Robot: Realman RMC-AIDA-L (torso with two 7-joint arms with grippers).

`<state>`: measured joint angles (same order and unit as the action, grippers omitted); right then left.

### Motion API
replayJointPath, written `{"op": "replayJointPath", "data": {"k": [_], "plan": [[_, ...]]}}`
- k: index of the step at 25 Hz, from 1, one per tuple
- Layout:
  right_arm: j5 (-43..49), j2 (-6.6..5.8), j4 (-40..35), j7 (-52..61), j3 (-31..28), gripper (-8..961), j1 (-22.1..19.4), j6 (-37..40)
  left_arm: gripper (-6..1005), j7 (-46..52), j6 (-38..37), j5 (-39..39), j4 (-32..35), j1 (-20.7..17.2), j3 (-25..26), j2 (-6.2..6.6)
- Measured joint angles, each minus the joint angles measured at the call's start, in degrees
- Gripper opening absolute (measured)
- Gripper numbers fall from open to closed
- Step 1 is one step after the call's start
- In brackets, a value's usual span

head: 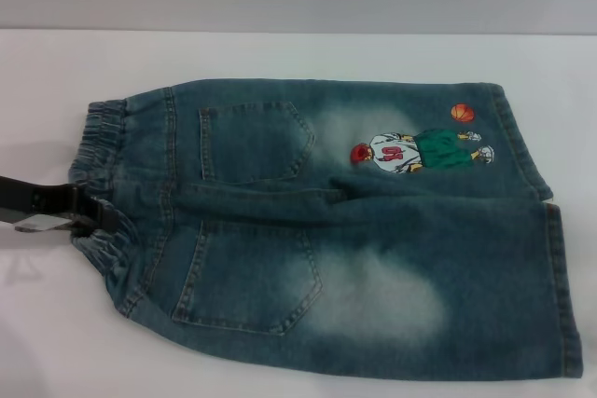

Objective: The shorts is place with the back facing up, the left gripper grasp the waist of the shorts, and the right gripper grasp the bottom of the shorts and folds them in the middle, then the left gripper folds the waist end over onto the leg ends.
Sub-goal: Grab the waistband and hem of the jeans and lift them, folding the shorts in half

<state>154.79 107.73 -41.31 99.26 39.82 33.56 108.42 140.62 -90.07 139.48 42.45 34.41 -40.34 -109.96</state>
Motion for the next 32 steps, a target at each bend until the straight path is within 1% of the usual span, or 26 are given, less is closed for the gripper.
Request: {"op": "replayJointPath", "data": {"k": [4, 12, 18, 26, 32], "plan": [[0.08, 0.47, 0.0, 0.57, 1.04, 656, 0.04, -1.01, 83, 0.0, -0.01, 0.0, 0.0, -0.01, 0.05, 0.01], [0.15, 1.24, -0.07, 0.58, 1.16, 655, 0.49, -1.45, 86, 0.0, -0.09, 0.0, 0.0, 0.04, 0.56, 0.03], [0.52, 2.3, -0.69, 0.58, 1.2, 656, 0.64, -2.06, 89, 0.0, -0.21, 0.0, 0.0, 0.05, 0.55, -0.17], [0.88, 2.73, -0.72, 0.67, 1.21, 656, 1.18, -2.43, 92, 0.0, -0.31, 0.0, 0.53, 0.09, 0.52, -0.36], [0.88, 3.94, -1.78, 0.74, 1.22, 656, 1.66, -2.69, 95, 0.03, -0.39, 0.0, 0.61, 0.17, 0.52, -0.45]]}}
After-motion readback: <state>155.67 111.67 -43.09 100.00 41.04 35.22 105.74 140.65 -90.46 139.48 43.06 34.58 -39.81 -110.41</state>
